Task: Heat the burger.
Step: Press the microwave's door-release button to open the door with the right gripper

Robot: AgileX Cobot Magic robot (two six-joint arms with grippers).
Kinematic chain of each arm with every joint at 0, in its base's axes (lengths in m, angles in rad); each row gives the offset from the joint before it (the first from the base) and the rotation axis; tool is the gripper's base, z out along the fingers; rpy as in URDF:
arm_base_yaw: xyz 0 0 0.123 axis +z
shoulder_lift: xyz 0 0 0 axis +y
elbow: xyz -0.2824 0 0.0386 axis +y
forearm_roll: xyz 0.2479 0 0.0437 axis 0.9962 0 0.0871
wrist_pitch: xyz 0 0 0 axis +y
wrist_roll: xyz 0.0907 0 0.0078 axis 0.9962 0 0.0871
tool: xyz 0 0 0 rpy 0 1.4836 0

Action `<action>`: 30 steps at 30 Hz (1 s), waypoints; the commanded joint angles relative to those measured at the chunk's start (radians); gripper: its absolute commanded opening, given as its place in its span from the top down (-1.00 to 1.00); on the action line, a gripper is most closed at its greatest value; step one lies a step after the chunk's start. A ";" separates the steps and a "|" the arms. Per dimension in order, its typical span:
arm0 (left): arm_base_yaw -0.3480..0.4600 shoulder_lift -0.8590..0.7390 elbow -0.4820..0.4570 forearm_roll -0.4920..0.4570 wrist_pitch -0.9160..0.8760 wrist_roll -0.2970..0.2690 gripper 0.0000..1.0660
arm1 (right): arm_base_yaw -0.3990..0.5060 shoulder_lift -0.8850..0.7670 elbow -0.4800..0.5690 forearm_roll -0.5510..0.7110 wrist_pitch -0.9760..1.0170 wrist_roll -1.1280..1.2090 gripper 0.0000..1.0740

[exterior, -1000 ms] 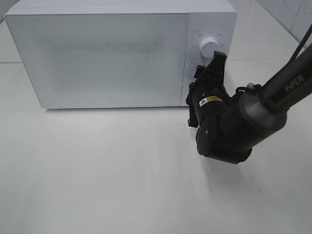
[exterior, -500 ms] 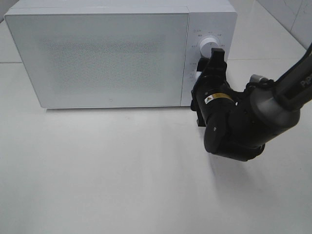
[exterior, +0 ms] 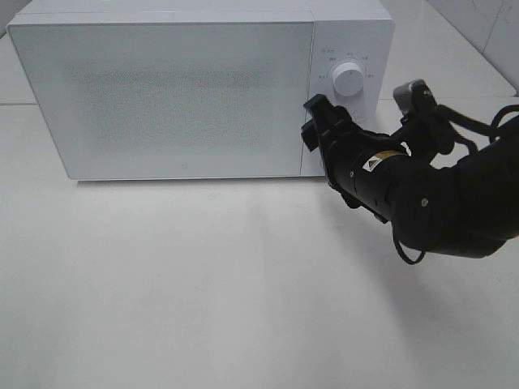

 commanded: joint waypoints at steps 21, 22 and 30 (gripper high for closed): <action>0.002 -0.017 -0.001 -0.003 -0.013 -0.006 -0.88 | -0.183 -0.300 -0.144 -0.575 1.008 -0.527 -0.33; 0.002 -0.017 -0.001 -0.003 -0.013 -0.006 -0.88 | -0.183 -0.312 -0.147 -0.575 1.031 -0.531 -0.33; 0.002 -0.017 -0.001 -0.003 -0.013 -0.006 -0.88 | -0.183 -0.473 -0.146 -0.576 1.218 -0.551 -0.33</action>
